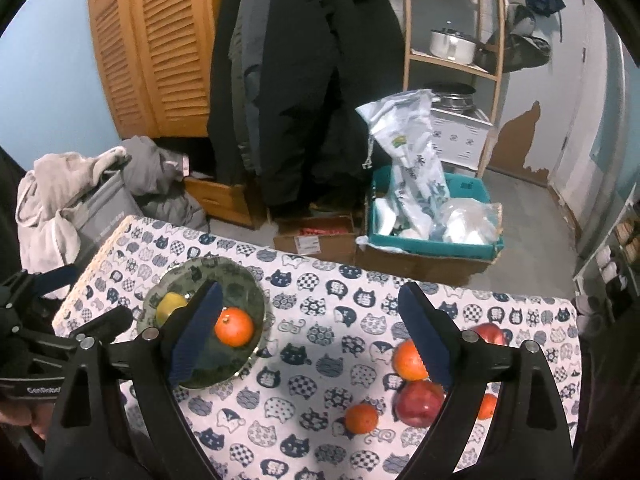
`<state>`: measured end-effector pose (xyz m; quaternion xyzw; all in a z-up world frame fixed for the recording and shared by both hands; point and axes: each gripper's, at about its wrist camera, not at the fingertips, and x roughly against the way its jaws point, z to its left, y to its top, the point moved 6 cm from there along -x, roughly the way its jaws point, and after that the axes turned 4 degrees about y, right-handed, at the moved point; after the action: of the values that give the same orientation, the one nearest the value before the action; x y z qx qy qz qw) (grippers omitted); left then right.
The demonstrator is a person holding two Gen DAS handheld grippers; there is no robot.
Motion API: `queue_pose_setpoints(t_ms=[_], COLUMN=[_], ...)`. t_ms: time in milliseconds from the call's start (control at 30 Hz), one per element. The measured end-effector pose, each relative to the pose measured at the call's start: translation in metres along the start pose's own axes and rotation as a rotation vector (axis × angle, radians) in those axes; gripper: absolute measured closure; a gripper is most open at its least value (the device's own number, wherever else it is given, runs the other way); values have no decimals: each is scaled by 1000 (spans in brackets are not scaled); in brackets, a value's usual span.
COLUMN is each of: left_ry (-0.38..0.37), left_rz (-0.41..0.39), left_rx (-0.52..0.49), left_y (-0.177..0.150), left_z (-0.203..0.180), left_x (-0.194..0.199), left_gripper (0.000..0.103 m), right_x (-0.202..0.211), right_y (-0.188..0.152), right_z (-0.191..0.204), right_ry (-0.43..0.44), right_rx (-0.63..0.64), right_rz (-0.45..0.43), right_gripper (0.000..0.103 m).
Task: Organize fruits
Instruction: 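Withdraw both tools from the bowl back toward the fruit cluster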
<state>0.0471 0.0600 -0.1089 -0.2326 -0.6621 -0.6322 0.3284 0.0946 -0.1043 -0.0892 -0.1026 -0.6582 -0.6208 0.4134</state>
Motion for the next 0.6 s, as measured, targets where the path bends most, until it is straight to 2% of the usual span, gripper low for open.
queue_pose_setpoints(t_ms=[300, 600], left_ry=[-48, -84], left_rz=[-30, -14], left_rx=[-18, -66], left_y=[9, 9], left_z=[-30, -67], left_x=[16, 13], left_gripper=[1, 1], right_x=[30, 53], right_y=[-7, -20], right_z=[-40, -80], right_ry=[-41, -107], right_rx=[-49, -80], right_rz=[-35, -53], right_gripper=[14, 13])
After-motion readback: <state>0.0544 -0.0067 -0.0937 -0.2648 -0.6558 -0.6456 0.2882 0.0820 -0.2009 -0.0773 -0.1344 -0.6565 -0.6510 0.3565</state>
